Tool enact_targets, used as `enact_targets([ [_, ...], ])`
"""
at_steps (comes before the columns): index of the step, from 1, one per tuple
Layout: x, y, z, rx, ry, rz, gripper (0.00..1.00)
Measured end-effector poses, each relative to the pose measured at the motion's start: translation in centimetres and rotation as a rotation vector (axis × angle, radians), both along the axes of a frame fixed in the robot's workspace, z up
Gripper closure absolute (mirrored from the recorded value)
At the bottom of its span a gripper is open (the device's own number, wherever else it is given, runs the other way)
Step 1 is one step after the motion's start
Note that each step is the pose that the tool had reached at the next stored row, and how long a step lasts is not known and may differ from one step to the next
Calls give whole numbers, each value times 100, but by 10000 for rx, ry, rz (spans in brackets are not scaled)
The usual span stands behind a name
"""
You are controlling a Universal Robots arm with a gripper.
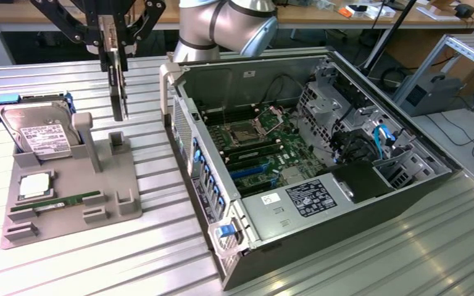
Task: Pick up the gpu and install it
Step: 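Pick up the gpu and move the gpu toward the slot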
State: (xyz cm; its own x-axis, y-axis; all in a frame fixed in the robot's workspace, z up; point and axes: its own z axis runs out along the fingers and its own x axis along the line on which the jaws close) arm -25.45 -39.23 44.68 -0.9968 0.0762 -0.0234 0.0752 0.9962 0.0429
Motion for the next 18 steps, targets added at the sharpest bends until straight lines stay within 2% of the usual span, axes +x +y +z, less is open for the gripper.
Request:
enact_targets([
  [18,164,0,0,-2,1,0,73],
])
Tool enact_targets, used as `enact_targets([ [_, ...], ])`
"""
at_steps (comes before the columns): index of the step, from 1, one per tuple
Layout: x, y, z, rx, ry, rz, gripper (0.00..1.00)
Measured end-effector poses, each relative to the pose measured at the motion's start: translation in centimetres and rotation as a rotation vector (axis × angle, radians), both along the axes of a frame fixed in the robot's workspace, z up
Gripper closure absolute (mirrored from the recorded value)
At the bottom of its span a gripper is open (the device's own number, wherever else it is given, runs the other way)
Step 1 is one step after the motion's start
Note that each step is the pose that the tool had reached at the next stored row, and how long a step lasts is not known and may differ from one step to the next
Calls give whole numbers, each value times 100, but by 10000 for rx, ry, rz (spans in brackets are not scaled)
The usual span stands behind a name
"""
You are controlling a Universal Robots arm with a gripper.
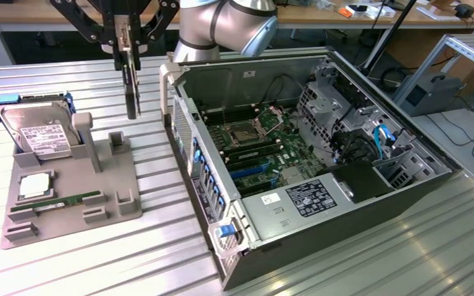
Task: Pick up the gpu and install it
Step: 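Pick up the gpu and move the gpu toward the slot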
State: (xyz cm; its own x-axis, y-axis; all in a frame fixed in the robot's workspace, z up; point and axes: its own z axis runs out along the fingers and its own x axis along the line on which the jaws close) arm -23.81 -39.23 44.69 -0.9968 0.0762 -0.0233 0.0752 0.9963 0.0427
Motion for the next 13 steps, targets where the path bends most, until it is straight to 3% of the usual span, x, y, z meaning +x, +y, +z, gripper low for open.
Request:
enact_targets([
  [13,129,0,0,-1,0,0,73],
])
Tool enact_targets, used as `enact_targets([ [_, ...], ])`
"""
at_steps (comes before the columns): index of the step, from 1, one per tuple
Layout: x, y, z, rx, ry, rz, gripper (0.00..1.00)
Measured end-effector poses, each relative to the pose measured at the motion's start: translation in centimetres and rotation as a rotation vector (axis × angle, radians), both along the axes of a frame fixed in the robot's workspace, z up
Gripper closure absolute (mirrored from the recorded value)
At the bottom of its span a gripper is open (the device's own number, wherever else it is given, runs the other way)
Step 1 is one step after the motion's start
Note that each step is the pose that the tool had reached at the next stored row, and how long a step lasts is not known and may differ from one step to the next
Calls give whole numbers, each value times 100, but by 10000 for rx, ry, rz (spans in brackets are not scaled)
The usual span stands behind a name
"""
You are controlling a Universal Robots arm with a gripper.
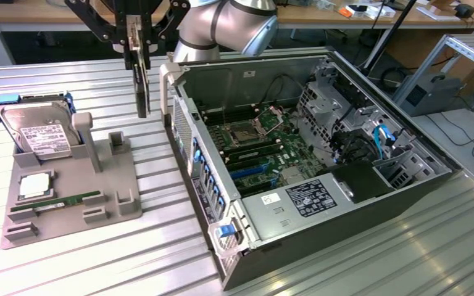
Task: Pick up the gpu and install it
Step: 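Pick up the gpu and move the gpu toward the slot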
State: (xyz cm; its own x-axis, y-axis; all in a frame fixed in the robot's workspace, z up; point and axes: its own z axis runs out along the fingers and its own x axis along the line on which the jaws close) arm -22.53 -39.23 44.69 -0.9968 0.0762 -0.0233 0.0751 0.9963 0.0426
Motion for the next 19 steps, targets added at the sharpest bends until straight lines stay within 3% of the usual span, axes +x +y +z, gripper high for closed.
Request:
enact_targets([
  [19,147,0,0,-2,0,0,73],
])
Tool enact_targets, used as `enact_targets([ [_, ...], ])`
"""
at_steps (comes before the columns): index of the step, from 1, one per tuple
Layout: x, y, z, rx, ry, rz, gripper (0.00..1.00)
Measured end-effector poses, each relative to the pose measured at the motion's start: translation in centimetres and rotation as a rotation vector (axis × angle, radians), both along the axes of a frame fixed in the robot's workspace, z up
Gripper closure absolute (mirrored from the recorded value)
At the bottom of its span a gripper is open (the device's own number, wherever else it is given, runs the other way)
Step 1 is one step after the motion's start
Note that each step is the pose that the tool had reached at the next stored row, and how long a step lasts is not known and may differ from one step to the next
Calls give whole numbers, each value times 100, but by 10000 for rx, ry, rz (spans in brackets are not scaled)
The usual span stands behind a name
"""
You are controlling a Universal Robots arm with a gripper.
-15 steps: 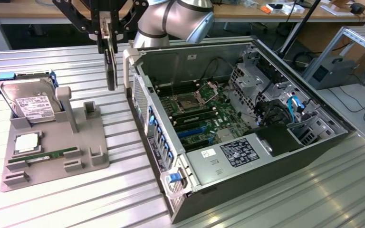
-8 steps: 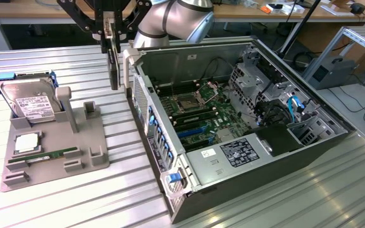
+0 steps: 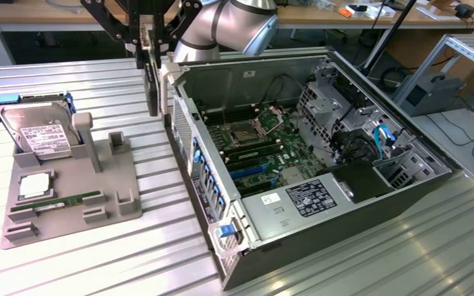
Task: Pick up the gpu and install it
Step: 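Pick up the gpu and move the gpu toward the slot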
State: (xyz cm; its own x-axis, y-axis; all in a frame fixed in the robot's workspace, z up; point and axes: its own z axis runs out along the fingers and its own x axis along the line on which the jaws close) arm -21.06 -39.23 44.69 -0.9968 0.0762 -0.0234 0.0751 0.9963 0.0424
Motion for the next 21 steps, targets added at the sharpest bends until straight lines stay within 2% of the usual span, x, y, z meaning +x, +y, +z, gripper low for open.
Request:
enact_targets([
  [21,184,0,0,-9,0,0,73],
])
